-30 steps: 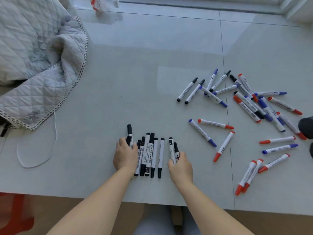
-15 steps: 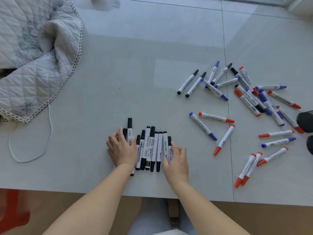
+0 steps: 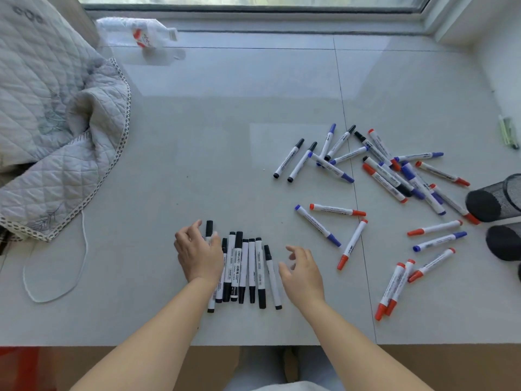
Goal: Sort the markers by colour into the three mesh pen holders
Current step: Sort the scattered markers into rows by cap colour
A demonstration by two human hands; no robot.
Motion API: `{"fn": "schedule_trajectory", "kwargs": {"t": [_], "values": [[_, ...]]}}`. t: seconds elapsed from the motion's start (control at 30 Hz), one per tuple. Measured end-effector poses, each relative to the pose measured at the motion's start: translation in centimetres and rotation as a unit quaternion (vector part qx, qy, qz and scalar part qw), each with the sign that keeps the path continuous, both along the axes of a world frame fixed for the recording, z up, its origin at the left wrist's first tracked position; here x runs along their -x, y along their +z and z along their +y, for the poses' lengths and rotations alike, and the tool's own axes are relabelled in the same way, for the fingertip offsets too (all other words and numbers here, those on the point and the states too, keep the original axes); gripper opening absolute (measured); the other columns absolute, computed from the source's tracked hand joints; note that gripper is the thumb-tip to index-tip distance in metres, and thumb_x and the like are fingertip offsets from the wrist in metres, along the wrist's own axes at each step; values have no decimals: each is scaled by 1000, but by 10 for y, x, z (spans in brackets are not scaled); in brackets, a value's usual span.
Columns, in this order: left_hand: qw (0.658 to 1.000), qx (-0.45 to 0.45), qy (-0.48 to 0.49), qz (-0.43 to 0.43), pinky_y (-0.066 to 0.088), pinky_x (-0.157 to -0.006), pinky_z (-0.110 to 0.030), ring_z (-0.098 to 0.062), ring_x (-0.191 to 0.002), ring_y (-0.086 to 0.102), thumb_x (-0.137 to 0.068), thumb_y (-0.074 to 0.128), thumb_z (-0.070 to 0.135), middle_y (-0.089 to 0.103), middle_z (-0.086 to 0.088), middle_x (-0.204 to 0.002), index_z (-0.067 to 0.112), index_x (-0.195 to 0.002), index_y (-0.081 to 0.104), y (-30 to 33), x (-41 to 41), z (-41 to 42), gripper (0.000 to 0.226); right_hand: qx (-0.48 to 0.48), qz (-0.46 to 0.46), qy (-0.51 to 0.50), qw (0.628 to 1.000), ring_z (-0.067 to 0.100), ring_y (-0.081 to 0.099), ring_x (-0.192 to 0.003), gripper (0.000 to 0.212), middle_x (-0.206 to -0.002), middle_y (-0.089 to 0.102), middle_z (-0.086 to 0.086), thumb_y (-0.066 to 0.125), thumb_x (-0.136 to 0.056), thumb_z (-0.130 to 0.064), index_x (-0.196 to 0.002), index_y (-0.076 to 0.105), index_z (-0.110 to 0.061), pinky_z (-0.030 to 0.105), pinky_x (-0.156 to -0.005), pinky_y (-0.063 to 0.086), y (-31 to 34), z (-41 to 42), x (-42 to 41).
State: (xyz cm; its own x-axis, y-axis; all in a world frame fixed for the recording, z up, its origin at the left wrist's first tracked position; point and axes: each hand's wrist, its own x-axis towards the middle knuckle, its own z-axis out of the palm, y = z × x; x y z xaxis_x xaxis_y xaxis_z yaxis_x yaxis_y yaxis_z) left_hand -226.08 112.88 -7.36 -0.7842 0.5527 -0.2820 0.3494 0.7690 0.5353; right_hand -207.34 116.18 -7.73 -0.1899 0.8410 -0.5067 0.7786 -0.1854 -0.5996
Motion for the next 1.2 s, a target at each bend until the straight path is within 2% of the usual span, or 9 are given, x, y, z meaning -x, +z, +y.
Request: {"fn": "schedule_trajectory", "kwargs": {"t": [0.17, 0.23, 0.37, 0.57, 0.73, 0.83, 0.93, 1.07, 1.2], "values": [[994, -52, -89, -22, 36, -100, -35, -23, -120, 37, -89, 51, 19, 34, -8, -126, 12, -129, 44, 25, -33, 64, 41, -38, 22, -119, 992, 17, 54, -84, 24, -88, 56, -4, 52, -86, -16, -110, 58, -16, 27, -71, 42, 22, 64, -55], [989, -61, -124, -45, 38, -97, -32, -20, -119, 40, -89, 51, 17, 35, -5, -126, 15, -127, 46, 30, -52, 92, 39, -59, 6, -140, 988, 21, 56, -86, 21, -90, 60, 2, 51, -87, -15, -107, 59, -15, 27, -72, 42, 27, 97, -81], [977, -37, -198, -63, 40, -87, -28, -17, -115, 43, -88, 50, 16, 38, 0, -124, 20, -124, 49, 30, -77, 142, 35, -86, -35, -130, 987, 18, 53, -87, 20, -102, 62, 7, 48, -91, -17, -107, 60, -13, 26, -73, 40, 27, 157, -133], [965, 36, -255, -37, 43, -84, -32, -18, -113, 46, -91, 48, 25, 42, 2, -126, 24, -123, 52, 15, -74, 197, 32, -131, -110, -57, 984, 22, 53, -95, 21, -105, 60, 9, 47, -91, -16, -105, 62, -10, 30, -73, 45, 13, 221, -167], [950, 87, -301, 2, 42, -77, -31, -16, -111, 44, -93, 41, 23, 43, 5, -125, 29, -121, 54, 0, -62, 224, 32, -171, -152, 1, 973, 26, 49, -101, 26, -109, 57, 10, 48, -91, -14, -113, 62, -10, 36, -78, 44, -5, 250, -168], [940, 103, -326, 7, 42, -76, -30, -15, -105, 46, -93, 38, 20, 44, 5, -123, 31, -120, 55, -7, -57, 235, 33, -190, -181, 52, 964, 26, 48, -98, 24, -105, 58, 10, 51, -91, -15, -112, 62, -11, 34, -74, 43, -14, 257, -166], [934, 109, -340, 18, 45, -77, -32, -16, -108, 46, -93, 37, 18, 44, 3, -123, 31, -119, 57, -11, -56, 242, 35, -205, -193, 79, 956, 28, 50, -91, 18, -100, 59, 11, 51, -91, -14, -103, 63, -11, 33, -66, 41, -19, 262, -163], [934, 113, -340, 11, 46, -77, -32, -17, -106, 47, -93, 44, 34, 43, 2, -122, 34, -118, 55, -16, -60, 249, 27, -205, -201, 132, 949, 26, 53, -81, 18, -99, 57, 10, 47, -94, -18, -104, 60, -13, 28, -59, 37, -22, 265, -159], [937, 126, -322, 45, 43, -73, -32, -21, -110, 48, -88, 54, 38, 41, -1, -126, 26, -128, 42, -21, -67, 258, 44, -180, -205, 206, 940, 25, 54, -89, 25, -109, 52, 9, 43, -93, -15, -115, 55, -15, 31, -67, 48, -17, 270, -158]]}}
